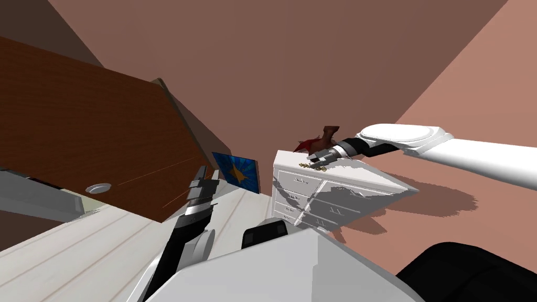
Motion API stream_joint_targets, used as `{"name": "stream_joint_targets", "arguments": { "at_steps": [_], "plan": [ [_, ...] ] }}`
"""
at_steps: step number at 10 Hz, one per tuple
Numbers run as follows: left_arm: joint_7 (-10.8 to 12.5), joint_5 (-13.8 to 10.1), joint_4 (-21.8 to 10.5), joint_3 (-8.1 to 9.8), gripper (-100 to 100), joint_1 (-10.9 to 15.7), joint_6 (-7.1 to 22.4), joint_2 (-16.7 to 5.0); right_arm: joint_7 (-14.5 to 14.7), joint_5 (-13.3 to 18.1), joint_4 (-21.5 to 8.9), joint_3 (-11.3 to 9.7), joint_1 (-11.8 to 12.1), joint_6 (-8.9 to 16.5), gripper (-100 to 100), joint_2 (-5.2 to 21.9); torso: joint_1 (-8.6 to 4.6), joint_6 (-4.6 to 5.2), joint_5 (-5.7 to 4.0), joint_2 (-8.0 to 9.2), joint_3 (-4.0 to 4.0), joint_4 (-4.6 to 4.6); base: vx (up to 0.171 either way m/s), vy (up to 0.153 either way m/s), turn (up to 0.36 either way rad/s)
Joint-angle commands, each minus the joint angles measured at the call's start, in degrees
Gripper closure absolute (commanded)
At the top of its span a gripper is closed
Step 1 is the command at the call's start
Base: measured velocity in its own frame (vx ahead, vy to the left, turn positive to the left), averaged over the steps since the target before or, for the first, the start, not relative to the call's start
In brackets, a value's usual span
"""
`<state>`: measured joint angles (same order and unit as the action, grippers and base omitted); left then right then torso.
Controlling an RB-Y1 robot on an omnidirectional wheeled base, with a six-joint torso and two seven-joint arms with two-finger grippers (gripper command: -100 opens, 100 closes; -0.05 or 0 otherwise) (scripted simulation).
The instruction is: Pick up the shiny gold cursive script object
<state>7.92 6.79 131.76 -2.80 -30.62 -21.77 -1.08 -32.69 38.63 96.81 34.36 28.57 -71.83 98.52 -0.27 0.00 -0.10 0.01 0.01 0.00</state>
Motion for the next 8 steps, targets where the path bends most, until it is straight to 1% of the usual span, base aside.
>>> {"name": "stream_joint_targets", "arguments": {
  "at_steps": [1, 2, 3, 5, 7, 8],
  "plan": [
    [0.0, 0.0, 0.0, 0.0, 0, 0.0, 0.0, 0.0, -0.87, 0.7, -0.18, 0.23, 0.37, -0.26, -100, 1.74, 0.0, 0.0, 0.0, 0.0, 0.0, 0.0, -0.037, -0.074, 0.096],
    [0.0, 0.0, 0.0, 0.0, 0, -0.01, 0.0, 0.0, -2.12, 1.91, -0.56, 0.39, 1.11, -0.6, -100, 4.04, 0.01, 0.05, -0.01, -0.01, 0.0, 0.01, -0.04, -0.065, 0.151],
    [0.0, 0.0, 0.0, 0.0, 0, 0.0, 0.0, 0.0, -3.25, 3.0, -0.88, 0.5, 1.81, -0.88, -100, 5.65, 0.04, 0.01, 0.0, -0.01, 0.0, 0.0, -0.071, -0.083, 0.267],
    [0.0, 0.0, 0.0, 0.0, 0, 0.0, 0.0, 0.0, -5.08, 4.77, -1.34, 0.57, 3.01, -1.3, -100, 9.83, -0.08, 0.02, -0.02, 0.1, 0.06, 0.03, -0.078, -0.116, 0.218],
    [0.0, 0.0, 0.0, 0.0, 0, -0.01, 0.0, 0.0, -6.18, 5.82, -1.58, 0.54, 3.8, -1.54, -100, 11.77, -0.09, 0.06, -0.05, 0.06, 0.04, 0.02, -0.054, -0.072, 0.123],
    [0.0, 0.0, 0.0, 0.0, 0, -0.01, 0.0, 0.0, -5.74, 5.44, -1.38, 0.49, 3.6, -1.3, -100, 11.21, -0.08, 0.12, -0.07, 0.0, 0.0, 0.0, -0.019, -0.02, 0.022]
  ]
}}
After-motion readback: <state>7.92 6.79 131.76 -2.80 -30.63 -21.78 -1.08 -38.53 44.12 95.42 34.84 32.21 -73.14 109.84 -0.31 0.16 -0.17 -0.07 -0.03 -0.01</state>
